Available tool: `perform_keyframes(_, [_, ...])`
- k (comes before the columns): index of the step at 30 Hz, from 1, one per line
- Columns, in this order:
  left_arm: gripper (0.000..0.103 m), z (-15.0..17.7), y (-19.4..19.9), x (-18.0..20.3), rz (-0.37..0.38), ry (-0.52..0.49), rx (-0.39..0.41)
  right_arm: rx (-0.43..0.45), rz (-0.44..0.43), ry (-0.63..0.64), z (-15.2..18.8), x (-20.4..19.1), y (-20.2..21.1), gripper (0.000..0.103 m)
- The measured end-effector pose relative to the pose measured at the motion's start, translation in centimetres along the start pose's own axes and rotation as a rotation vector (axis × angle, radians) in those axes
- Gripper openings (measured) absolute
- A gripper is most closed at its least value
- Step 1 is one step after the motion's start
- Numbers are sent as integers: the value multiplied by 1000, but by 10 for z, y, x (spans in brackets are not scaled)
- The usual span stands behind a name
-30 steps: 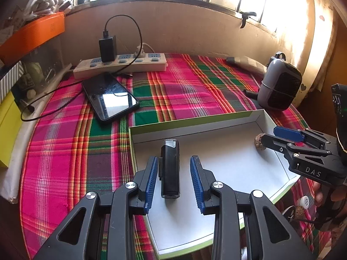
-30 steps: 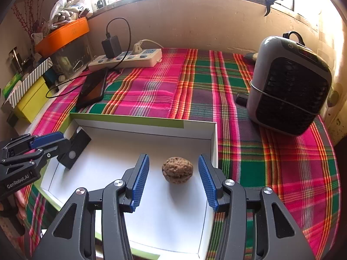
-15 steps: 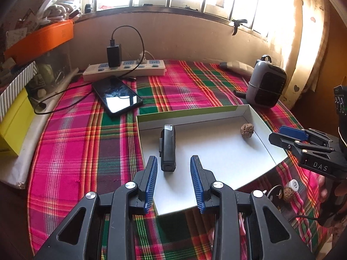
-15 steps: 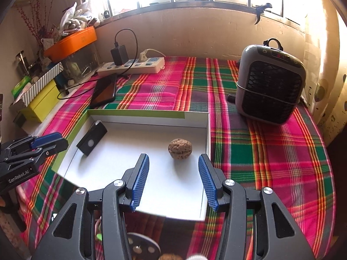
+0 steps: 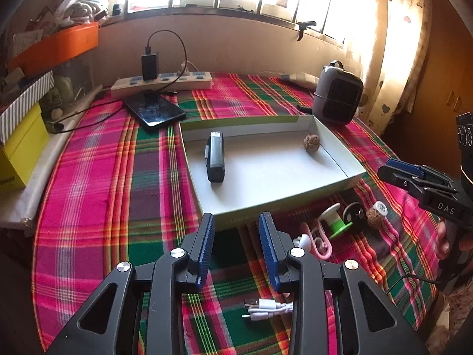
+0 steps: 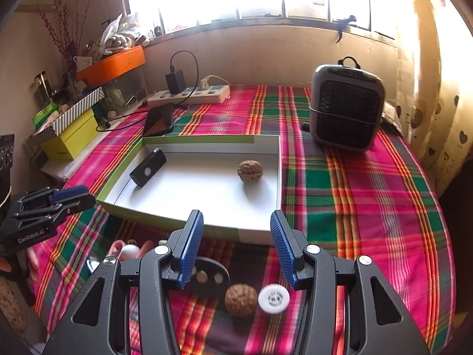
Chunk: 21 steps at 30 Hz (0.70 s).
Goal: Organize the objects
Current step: 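Move the left tool to the white USB cable while the right tool approaches the white jar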
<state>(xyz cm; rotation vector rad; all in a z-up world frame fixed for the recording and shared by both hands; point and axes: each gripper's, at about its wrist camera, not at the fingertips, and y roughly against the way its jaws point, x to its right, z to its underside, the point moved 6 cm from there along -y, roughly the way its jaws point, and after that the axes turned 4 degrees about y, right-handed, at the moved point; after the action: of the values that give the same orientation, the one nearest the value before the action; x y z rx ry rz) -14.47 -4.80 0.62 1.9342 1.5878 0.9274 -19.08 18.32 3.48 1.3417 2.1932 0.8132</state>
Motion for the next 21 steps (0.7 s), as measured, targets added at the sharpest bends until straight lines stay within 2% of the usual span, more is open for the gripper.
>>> perform_keyframes(6, [30,22,2,-3,35,20,-21,-2,31,-52,26,16,12,49])
perform_keyframes(11, [30,35,2,-3,52,23,-32,-14,73,-41,46,23,14,49])
perform_keyframes(18, [30,53,0,0,68,7,-67,-36,98,-80,59,36,9,49])
perform_keyframes(21, [30,58,1,0,82,17,-72,-50,106,-60,61,35,6,49])
